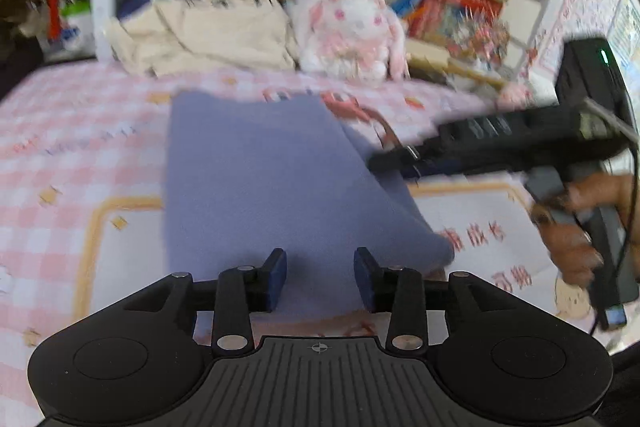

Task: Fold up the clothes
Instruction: 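Open the left tool and release the folded lavender half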

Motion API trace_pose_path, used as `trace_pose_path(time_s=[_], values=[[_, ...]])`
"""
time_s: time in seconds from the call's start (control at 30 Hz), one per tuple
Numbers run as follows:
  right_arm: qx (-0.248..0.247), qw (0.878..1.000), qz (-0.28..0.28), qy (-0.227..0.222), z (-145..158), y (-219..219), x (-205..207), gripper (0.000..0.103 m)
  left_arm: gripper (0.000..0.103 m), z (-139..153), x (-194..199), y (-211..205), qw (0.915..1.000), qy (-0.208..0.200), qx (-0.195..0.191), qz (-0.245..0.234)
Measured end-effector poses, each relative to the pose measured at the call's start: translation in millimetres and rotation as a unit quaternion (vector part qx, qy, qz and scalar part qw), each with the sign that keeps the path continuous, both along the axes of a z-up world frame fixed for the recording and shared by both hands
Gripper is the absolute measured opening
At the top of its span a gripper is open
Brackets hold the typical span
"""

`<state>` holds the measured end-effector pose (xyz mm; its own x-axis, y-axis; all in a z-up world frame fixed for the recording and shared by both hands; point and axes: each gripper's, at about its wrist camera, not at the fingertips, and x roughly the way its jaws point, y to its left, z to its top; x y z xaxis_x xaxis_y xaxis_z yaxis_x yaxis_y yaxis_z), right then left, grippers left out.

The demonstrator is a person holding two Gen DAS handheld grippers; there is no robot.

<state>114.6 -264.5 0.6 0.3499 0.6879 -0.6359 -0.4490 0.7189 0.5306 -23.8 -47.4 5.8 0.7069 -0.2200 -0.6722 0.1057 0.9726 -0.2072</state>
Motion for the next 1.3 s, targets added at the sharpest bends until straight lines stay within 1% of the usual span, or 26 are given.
trace_pose_path(time_s=[0.07,0.13,0.17,0.2,0.23,0.27,0.33,0.4,0.43,0.5,0.57,0.6,0.67,0.73,0.8,0.83,0.87,0.97,1.0,1.03,1.07,1.13,1.17,1.3], values=[[0.0,1.0,0.017,0.021,1,-1,-5,0.053,0.037,9,-3,11,0.9997,-0.017,-0.007,0.017],[-0.009,0.999,0.025,0.034,-1,0,-11,0.054,0.037,9,1,18,0.9994,-0.017,-0.009,0.029],[-0.014,0.999,0.026,0.038,-3,3,-14,0.051,0.037,9,3,22,0.9992,-0.018,-0.01,0.036],[-0.02,0.999,0.026,0.042,-5,9,-16,0.045,0.037,10,5,25,0.9989,-0.018,-0.011,0.042],[-0.028,0.998,0.027,0.047,-9,12,-17,0.028,0.037,6,8,26,0.9988,-0.012,-0.01,0.046],[-0.034,0.998,0.029,0.047,-11,13,-19,0.016,0.036,1,11,27,0.9987,-0.005,-0.008,0.05],[-0.033,0.998,0.036,0.025,-3,13,-27,0.014,0.036,-6,15,27,0.9983,0.004,-0.005,0.059],[-0.018,0.998,0.055,-0.034,17,11,-43,0.014,0.036,-12,16,28,0.9979,0.009,-0.005,0.064],[-0.018,0.997,0.059,-0.044,20,10,-47,0.014,0.036,-14,16,29,0.9978,0.012,-0.006,0.066],[-0.036,0.998,0.05,-0.025,10,10,-45,0.014,0.036,-17,16,30,0.998,0.016,-0.009,0.061],[-0.061,0.997,0.032,0.02,-14,11,-36,0.016,0.037,-19,16,29,0.9982,0.019,-0.009,0.055],[-0.055,0.998,0.027,0.032,-20,9,-34,0.016,0.037,-18,16,28,0.9983,0.019,-0.004,0.055],[-0.052,0.998,0.027,0.032,-20,8,-33,0.015,0.037,-18,15,26,0.9983,0.018,0.003,0.054],[-0.064,0.997,0.035,0.02,-17,11,-36,0.016,0.037,-19,15,25,0.9982,0.017,0.006,0.058],[-0.066,0.997,0.034,0.017,-16,12,-36,0.017,0.037,-18,14,23,0.9979,0.016,0.009,0.062],[-0.065,0.997,0.033,0.014,-14,11,-37,0.019,0.037,-17,14,22,0.9977,0.016,0.01,0.065],[-0.065,0.997,0.031,0.01,-12,11,-37,0.024,0.039,-15,14,21,0.9975,0.017,0.009,0.068],[-0.062,0.998,0.025,-0.003,-6,7,-38,0.032,0.043,-6,8,18,0.9961,0.012,0.003,0.087],[-0.061,0.998,0.022,-0.008,-3,4,-39,0.041,0.049,-3,6,17,0.9955,0.009,0.001,0.094],[-0.062,0.998,0.019,-0.013,-1,2,-40,0.055,0.056,0,4,16,0.9948,0.006,-0.001,0.102],[-0.066,0.998,0.015,-0.019,2,0,-42,0.068,0.07,4,-1,14,0.9937,-0.002,-0.002,0.112],[-0.069,0.997,0.009,-0.025,5,-5,-44,0.074,0.081,11,-8,11,0.9923,-0.017,-0.001,0.123],[-0.07,0.997,0.007,-0.027,6,-8,-44,0.076,0.081,13,-12,9,0.9918,-0.024,0.0,0.125],[-0.072,0.997,0.001,-0.012,3,-19,-44,0.081,0.085,14,-16,-3,0.9914,-0.017,0.012,0.129]])
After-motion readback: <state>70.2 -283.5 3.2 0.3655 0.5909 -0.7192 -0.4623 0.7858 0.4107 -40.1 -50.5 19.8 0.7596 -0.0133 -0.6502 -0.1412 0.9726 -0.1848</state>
